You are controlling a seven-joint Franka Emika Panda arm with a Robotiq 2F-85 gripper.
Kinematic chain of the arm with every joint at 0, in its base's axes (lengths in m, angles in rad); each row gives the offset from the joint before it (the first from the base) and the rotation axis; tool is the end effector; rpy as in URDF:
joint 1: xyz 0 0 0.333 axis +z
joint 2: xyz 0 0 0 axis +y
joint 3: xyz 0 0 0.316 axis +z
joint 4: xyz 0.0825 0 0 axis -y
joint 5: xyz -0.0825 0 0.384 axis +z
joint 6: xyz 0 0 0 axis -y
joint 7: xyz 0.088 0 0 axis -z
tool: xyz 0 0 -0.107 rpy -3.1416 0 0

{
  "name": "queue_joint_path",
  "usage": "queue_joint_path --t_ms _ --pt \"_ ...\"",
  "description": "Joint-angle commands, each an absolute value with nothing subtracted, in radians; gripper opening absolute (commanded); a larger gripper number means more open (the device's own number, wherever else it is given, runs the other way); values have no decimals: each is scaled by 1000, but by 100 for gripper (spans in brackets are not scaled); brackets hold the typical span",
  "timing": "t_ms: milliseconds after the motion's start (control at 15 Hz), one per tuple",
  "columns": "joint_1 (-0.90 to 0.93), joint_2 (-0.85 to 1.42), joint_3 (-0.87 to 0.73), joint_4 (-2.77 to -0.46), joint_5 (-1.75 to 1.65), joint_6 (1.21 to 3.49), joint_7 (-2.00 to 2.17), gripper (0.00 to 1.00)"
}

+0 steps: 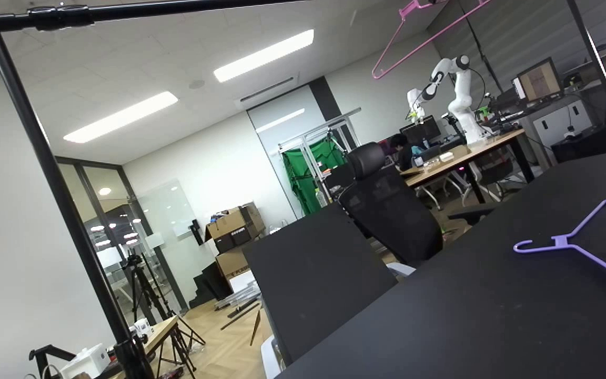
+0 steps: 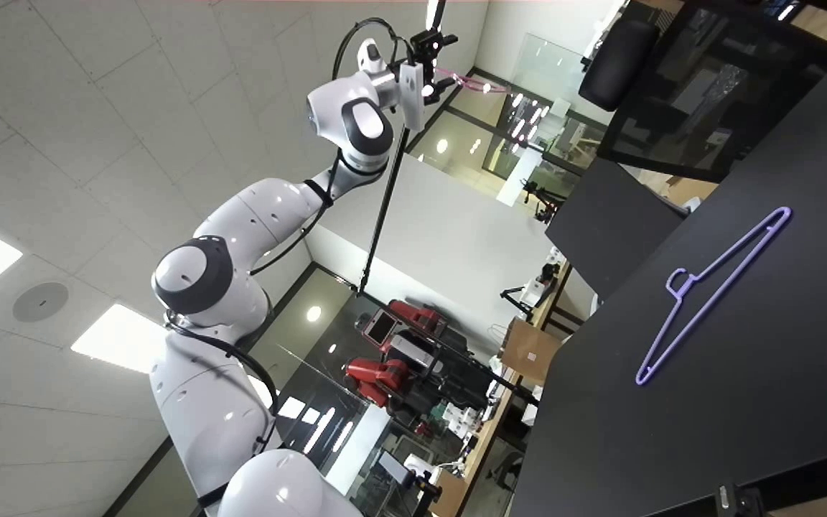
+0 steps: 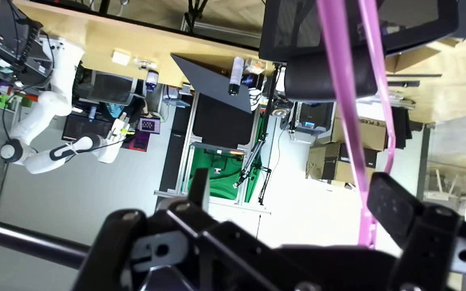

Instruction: Remove the pink hanger from the rail

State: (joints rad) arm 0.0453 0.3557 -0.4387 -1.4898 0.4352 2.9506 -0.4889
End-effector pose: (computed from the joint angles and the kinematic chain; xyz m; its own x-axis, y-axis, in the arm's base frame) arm 0.6622 -0.2398 0.6235 0.4433 0.0377 0.8956 -0.2627 -0.9498 0.1700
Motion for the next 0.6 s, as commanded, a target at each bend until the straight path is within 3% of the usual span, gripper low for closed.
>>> queue_joint_path --t_ms 0,267,333,533 --pt "8 528 -424 -1242 500 2932 -362 100" --pt "-7 650 -403 -1050 539 2872 -286 100" --pt "-96 649 -276 -1024 378 2881 -173 100" --pt "-129 692 -191 -931 276 2860 -91 100"
